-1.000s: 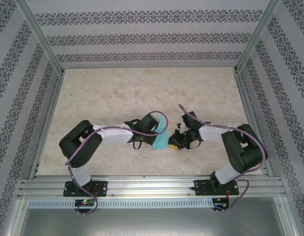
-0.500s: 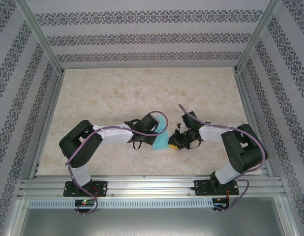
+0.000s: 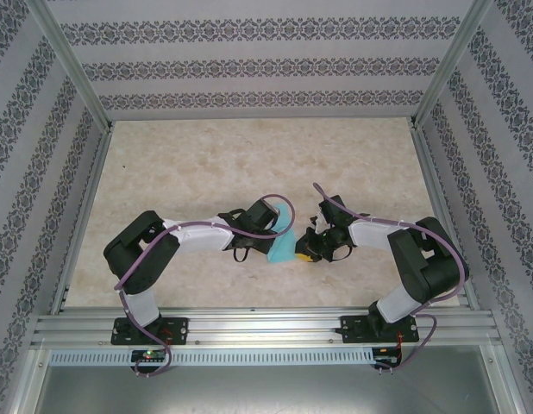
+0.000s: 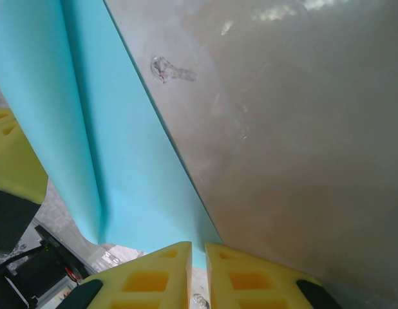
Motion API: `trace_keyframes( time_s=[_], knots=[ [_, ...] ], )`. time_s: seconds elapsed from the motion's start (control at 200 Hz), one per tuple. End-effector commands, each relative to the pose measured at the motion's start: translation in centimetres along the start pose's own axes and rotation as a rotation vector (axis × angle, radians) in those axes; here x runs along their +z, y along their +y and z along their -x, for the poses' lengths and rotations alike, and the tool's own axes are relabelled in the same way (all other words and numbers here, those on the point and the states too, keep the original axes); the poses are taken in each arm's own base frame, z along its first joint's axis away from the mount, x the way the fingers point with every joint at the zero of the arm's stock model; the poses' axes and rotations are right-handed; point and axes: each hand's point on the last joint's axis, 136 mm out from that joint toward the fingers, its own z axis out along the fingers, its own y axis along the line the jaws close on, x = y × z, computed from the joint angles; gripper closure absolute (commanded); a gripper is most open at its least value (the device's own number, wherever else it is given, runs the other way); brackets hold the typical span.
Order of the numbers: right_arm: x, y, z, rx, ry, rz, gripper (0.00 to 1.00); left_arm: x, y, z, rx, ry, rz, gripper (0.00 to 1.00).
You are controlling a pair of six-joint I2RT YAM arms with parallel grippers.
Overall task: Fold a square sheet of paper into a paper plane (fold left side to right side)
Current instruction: Fold the triangle a second time at the center of the table.
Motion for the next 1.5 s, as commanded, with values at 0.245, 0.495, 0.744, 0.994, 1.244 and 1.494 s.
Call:
trace_keyframes(
  time_s=[0.245,0.495,0.744,0.994,1.244,1.494],
  knots=[
    [0.8,-1.3,-0.1,-0.008,0.004,-0.063,0.84,-0.8,-0.1,1.9,-0.011,-0.061,-0.012,1.0],
    [0.9,-1.3,-0.2,-0.007,0.007,-0.064,0.84,-0.6,0.3,1.3,-0.008,-0.048,0.003,1.0],
    [0.7,-0.8,0.0,-0.02,0.0,-0.051,0.84,-0.1,0.3,0.6,-0.015,-0.031,-0.005,1.0],
    [-1.1,2.0,1.1,-0.069,-0.059,0.015,0.81,0.2,0.4,0.3,-0.014,-0.021,-0.002,1.0],
    [-3.3,4.6,2.8,-0.083,-0.14,0.096,0.79,0.3,0.3,0.2,-0.02,-0.022,-0.007,1.0],
    [-2.6,6.9,4.7,-0.066,-0.18,0.174,0.83,0.3,0.3,0.3,-0.018,-0.023,-0.009,1.0]
  ],
)
